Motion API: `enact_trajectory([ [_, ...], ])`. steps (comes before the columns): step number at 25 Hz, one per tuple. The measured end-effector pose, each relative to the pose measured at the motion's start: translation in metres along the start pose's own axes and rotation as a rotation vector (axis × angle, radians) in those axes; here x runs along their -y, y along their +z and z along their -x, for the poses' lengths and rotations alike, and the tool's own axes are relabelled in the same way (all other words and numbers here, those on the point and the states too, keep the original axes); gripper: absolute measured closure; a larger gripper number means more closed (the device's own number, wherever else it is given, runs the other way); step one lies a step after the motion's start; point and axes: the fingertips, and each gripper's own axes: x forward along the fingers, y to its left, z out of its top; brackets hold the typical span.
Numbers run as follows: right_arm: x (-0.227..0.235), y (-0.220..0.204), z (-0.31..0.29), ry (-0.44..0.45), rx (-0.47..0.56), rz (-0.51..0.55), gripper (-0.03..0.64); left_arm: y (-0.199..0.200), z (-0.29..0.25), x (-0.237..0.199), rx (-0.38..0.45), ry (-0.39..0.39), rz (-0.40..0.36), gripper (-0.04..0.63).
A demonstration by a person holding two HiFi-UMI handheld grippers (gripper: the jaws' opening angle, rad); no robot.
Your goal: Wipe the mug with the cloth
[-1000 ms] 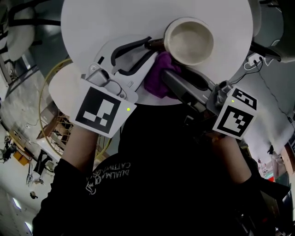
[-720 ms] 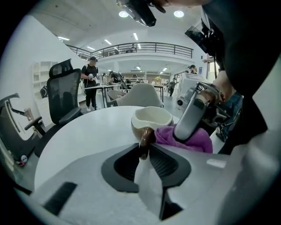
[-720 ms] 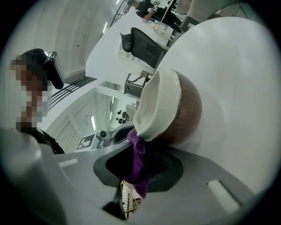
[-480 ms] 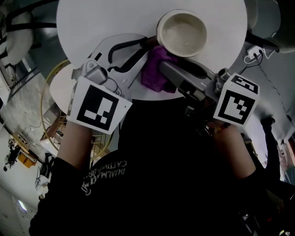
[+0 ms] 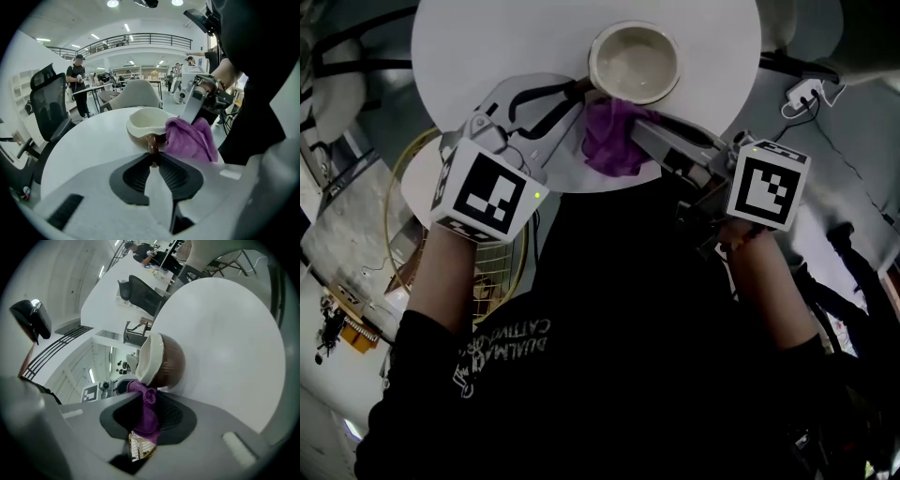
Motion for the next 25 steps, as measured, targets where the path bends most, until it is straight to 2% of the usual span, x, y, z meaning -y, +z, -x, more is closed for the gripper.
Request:
enact_trajectory([
  [4, 0.003, 0.002, 0.006, -0.044, 0.005, 0.018, 0.531, -0.001, -0.001, 0.005, -0.014, -0.036, -0.011, 0.532],
  [10, 0.006, -0.001, 0.011, -0.098, 0.011, -0.01, 0.531, -0.01, -0.002, 0.003, -0.047, -0.052, -0.007, 0.532],
  [18, 0.003, -0.001, 0.013, -0.136, 0.01, -0.026, 0.532, -0.011, -0.004, 0.0, -0.058, -0.024, 0.007, 0.532],
  [25, 0.004, 0.009, 0.022, -0.174, 0.043, -0.005, 0.532, -0.008, -0.005, 0.004, -0.08, -0.082, -0.036, 0.534],
])
